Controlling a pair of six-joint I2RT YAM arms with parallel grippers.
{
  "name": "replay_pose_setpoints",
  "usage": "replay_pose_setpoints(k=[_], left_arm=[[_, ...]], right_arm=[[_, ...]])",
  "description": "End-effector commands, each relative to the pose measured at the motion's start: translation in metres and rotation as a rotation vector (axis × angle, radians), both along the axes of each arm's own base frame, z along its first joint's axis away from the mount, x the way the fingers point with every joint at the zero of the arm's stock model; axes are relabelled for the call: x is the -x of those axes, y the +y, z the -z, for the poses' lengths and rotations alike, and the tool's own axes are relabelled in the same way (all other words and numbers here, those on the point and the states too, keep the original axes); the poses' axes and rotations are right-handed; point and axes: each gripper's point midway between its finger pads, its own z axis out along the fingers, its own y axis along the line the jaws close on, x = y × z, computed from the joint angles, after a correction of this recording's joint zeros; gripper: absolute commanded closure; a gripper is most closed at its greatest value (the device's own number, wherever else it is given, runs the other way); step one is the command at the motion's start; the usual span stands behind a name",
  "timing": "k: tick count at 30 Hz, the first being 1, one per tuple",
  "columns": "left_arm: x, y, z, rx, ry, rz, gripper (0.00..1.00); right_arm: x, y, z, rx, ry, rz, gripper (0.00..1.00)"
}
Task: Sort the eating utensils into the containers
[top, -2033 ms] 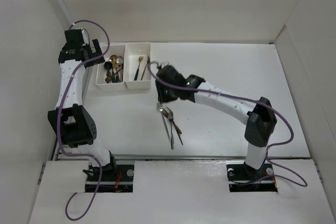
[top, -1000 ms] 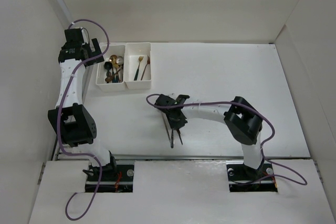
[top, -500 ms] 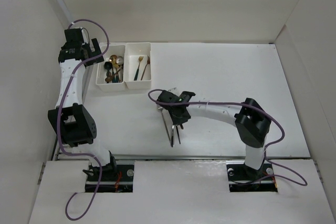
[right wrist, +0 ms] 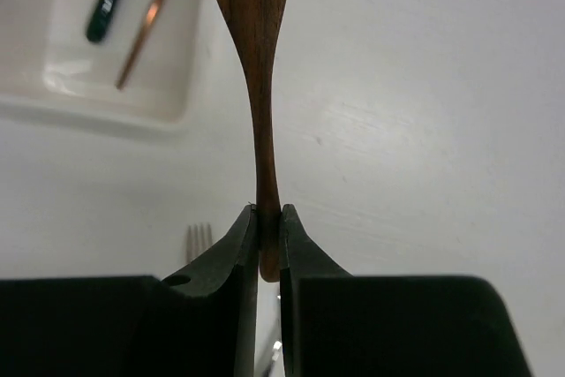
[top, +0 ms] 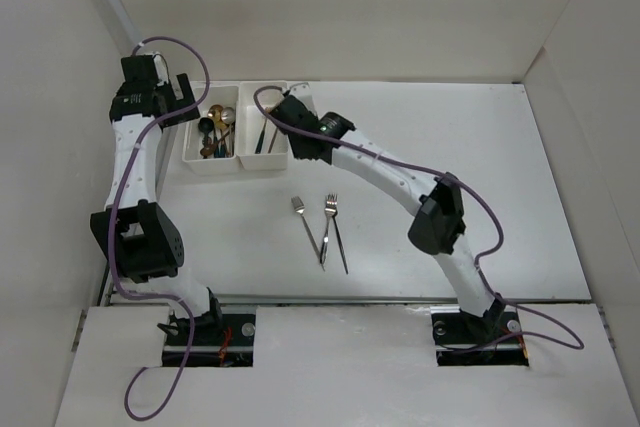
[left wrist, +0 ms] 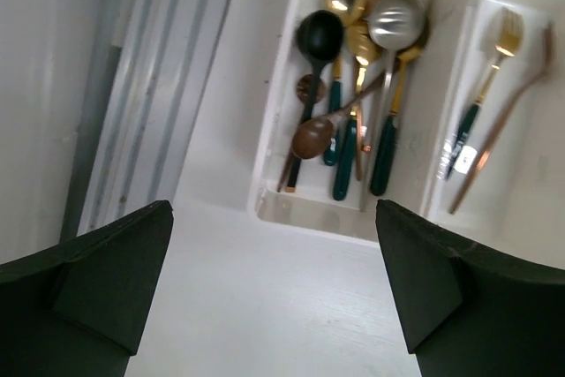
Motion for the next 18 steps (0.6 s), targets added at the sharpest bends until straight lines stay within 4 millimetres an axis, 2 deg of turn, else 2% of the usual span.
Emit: replay_pose_setpoints(k=[1, 2, 4, 5, 8, 9, 11, 12, 13, 15, 16, 17, 18], left_arm=[[0.007, -0.027, -0.033, 0.044, -0.095, 0.149, 0.01], [0.008, -0.035, -0.029, 0.069, -0.089, 0.193, 0.01], [0.009, -0.057, -0.031, 0.147, -0.107, 0.29, 0.01], [0.011, -0.062, -0.028, 0.168, -0.101, 0.311, 0.01], [0.015, -0.079, -0.021, 0.19, -0.075, 0.365, 0.01], [0.018, -0.085, -0.016, 0.196, -0.056, 0.375, 0.01], [0.023, -0.096, -0.011, 0.223, -0.035, 0.42, 0.01], [0.029, -0.104, -0.001, 0.246, -0.003, 0.438, 0.01], [0.031, -0.106, 0.002, 0.251, 0.003, 0.452, 0.01], [0.039, -0.113, 0.01, 0.263, 0.042, 0.477, 0.01], [0.043, -0.123, 0.014, 0.278, 0.06, 0.501, 0.01], [0.047, -0.127, 0.017, 0.273, 0.079, 0.52, 0.01], [0.052, -0.138, 0.022, 0.277, 0.099, 0.558, 0.01]], right_arm=[[-0.039, 0.022, -0.029, -0.14, -0.054, -0.04, 1.0], [-0.054, 0.038, -0.033, -0.224, -0.088, -0.045, 1.0], [-0.065, 0.068, -0.063, -0.401, -0.146, -0.104, 1.0], [-0.077, 0.091, -0.081, -0.519, -0.231, -0.149, 1.0], [-0.082, 0.125, -0.109, -0.696, -0.304, -0.246, 1.0], [-0.091, 0.135, -0.091, -0.696, -0.304, -0.246, 1.0], [-0.097, 0.143, -0.082, -0.721, -0.294, -0.233, 0.99], [-0.103, 0.141, -0.085, -0.736, -0.304, -0.222, 0.95], [-0.105, 0.144, -0.075, -0.749, -0.282, -0.206, 0.9], [-0.113, 0.137, -0.048, -0.739, -0.231, -0.191, 0.73], [-0.111, 0.139, -0.041, -0.74, -0.21, -0.192, 0.66], [-0.108, 0.14, -0.042, -0.744, -0.2, -0.206, 0.6], [-0.109, 0.138, -0.042, -0.751, -0.19, -0.22, 0.46]])
